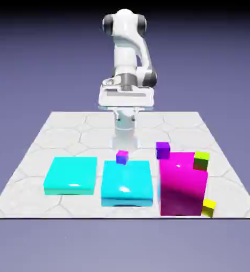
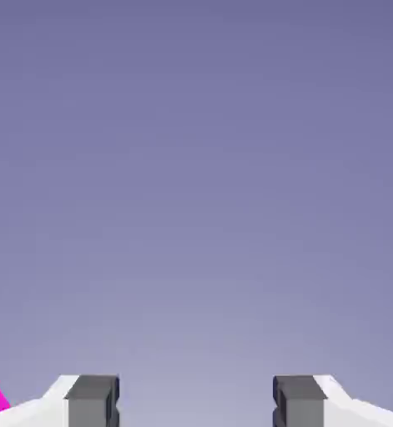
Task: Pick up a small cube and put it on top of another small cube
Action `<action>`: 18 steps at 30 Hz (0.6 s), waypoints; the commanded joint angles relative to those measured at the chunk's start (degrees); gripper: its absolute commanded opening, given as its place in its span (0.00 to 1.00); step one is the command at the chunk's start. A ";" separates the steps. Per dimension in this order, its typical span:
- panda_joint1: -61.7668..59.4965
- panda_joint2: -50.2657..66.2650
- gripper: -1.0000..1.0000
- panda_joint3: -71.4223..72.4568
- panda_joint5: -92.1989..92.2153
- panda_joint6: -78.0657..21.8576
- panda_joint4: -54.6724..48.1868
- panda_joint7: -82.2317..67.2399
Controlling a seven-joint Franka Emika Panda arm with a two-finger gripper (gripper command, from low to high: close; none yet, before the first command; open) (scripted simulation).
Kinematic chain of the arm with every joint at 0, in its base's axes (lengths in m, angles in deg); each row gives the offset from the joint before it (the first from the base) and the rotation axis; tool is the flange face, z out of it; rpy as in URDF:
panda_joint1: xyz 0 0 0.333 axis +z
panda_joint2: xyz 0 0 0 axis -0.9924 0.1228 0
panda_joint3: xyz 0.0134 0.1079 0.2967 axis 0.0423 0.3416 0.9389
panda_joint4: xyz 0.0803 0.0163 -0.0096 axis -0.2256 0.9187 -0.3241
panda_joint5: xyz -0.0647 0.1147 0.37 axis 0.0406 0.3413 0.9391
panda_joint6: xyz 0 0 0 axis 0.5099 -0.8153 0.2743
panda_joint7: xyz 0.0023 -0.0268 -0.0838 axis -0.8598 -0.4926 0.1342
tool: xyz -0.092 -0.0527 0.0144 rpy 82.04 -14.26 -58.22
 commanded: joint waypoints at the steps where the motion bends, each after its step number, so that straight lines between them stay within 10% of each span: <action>1: -2.08 0.01 0.50 1.41 -0.10 -2.50 -1.64 -0.52; 18: 5.31 31.52 0.50 8.89 -6.85 -35.69 -36.92 -4.39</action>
